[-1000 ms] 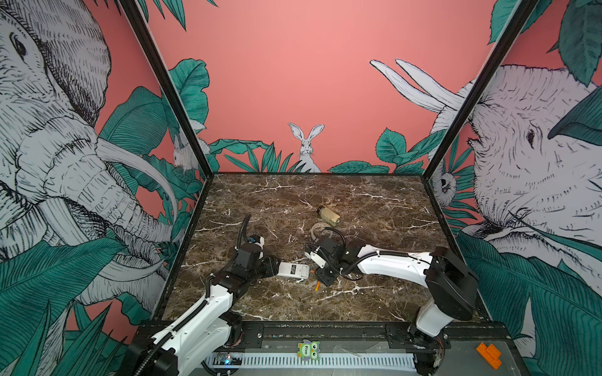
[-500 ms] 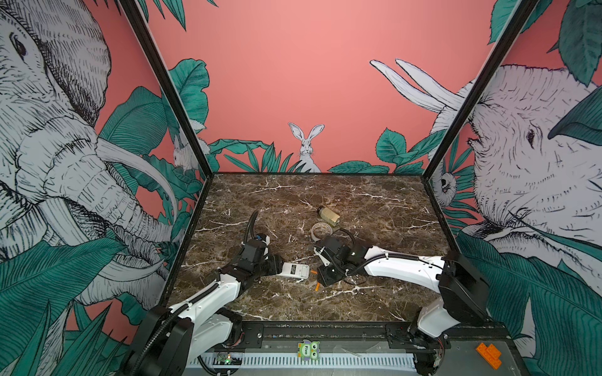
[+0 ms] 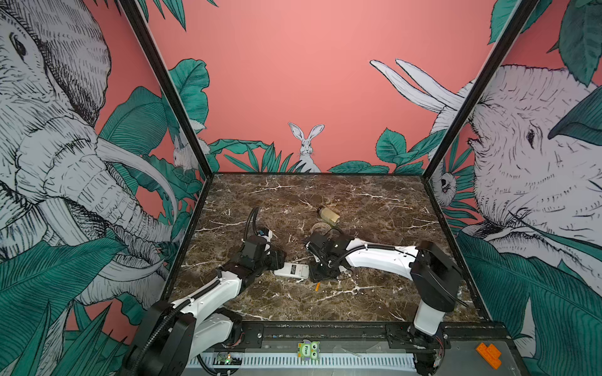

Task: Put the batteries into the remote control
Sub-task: 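Lower the right gripper and grasp the orange battery nearest the robot, then lift the held battery with the right gripper toward the remote's compartment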

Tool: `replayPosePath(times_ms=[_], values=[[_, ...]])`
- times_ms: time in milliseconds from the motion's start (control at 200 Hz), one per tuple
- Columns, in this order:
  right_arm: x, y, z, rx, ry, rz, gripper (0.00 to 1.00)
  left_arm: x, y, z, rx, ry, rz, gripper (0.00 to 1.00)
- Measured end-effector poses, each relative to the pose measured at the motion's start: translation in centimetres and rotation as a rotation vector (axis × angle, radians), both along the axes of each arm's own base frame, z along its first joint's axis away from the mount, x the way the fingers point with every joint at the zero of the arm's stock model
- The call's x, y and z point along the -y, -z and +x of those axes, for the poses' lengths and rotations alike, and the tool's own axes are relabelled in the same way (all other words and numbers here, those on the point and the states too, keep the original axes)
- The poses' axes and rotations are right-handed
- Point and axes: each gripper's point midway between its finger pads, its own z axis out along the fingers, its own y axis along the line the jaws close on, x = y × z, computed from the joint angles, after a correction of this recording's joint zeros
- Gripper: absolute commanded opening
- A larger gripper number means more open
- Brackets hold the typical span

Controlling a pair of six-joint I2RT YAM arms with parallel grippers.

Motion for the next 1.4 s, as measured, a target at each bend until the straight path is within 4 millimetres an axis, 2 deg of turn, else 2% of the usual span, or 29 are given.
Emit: replayPosePath(times_ms=[150, 385, 705, 1400], values=[[0.8, 0.6, -0.6, -0.04, 0.012, -0.048, 0.45, -0.1, 0.2, -0.2, 0.01, 0.001, -0.003, 0.7], [0.1, 0.7, -0.5, -0.068, 0.023, -0.05, 0.44, -0.2, 0.5, -0.3, 0.012, 0.003, -0.002, 0.7], [0.3, 1.7, -0.7, -0.108, 0.036, -0.078, 0.4, -0.1, 0.5, -0.2, 0.03, 0.005, -0.009, 0.7], [0.7, 2.5, -0.3, -0.14, 0.066, -0.075, 0.18, 0.3, 1.0, -0.3, 0.039, 0.021, -0.029, 0.7]])
